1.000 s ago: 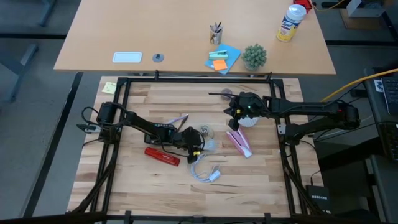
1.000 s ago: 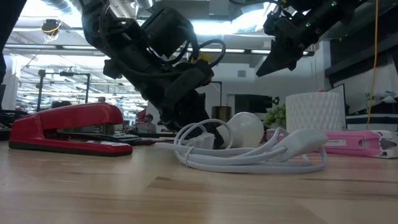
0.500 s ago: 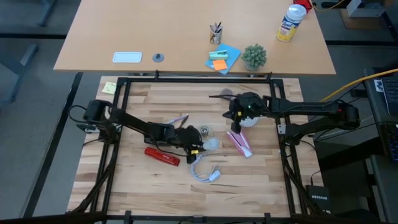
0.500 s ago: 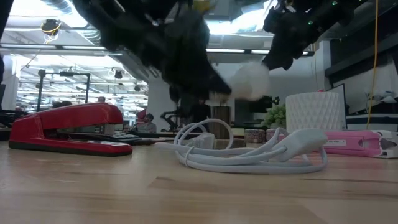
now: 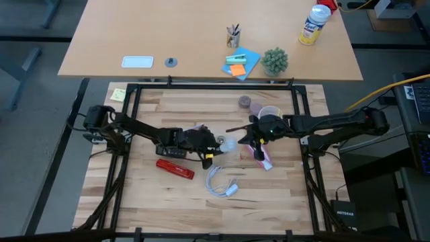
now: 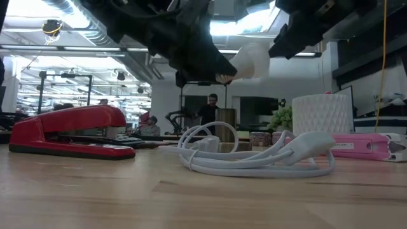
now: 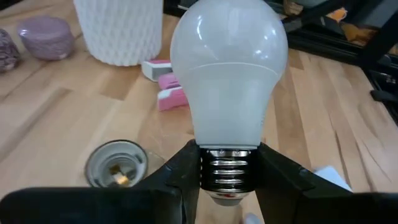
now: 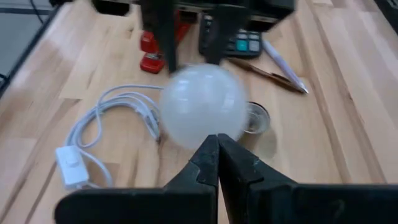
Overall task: Screw lightbulb
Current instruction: Insert the white lightbulb into the golden lamp
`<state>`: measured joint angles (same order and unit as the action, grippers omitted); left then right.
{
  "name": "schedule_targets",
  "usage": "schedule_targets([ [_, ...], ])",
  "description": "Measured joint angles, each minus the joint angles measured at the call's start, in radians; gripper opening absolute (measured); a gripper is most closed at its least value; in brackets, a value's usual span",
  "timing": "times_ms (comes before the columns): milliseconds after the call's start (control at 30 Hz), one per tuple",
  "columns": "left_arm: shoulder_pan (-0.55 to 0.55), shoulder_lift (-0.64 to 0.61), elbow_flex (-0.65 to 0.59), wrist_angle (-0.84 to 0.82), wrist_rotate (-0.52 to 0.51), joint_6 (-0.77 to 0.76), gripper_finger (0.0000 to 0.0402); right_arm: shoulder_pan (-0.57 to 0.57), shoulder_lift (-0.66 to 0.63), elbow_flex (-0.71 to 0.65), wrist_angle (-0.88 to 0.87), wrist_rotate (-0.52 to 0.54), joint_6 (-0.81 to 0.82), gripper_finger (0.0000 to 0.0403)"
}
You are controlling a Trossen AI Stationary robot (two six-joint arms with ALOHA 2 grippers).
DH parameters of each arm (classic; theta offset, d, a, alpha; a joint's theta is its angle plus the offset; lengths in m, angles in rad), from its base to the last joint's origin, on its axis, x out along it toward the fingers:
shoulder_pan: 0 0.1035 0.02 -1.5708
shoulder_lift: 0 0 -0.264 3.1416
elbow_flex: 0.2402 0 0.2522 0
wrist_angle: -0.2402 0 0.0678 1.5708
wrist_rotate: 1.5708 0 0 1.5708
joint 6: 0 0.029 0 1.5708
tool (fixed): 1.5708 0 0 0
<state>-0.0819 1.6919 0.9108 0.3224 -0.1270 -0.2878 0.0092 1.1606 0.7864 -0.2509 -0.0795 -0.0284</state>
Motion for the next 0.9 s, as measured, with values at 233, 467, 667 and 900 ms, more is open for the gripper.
schedule_targets([
  [233,0.024,-0.035,-0.001,-0.015,0.0,0.015,0.0117,0.02,0.0,0.0,0.011,0.001,0.0,0.0008],
  [467,0.038,-0.135,-0.001,-0.105,0.0,0.06,0.0117,0.017,0.0,0.0,0.029,0.001,0.0,0.0008],
  [667,0.044,-0.189,0.0,-0.126,-0.001,0.065,0.0117,0.017,0.057,0.0,0.171,0.002,0.0,0.0008],
  [900,0.041,-0.179,-0.014,-0.157,-0.014,0.055,0.0117,0.017,0.161,-0.001,0.269,0.138,-0.006,0.0008],
])
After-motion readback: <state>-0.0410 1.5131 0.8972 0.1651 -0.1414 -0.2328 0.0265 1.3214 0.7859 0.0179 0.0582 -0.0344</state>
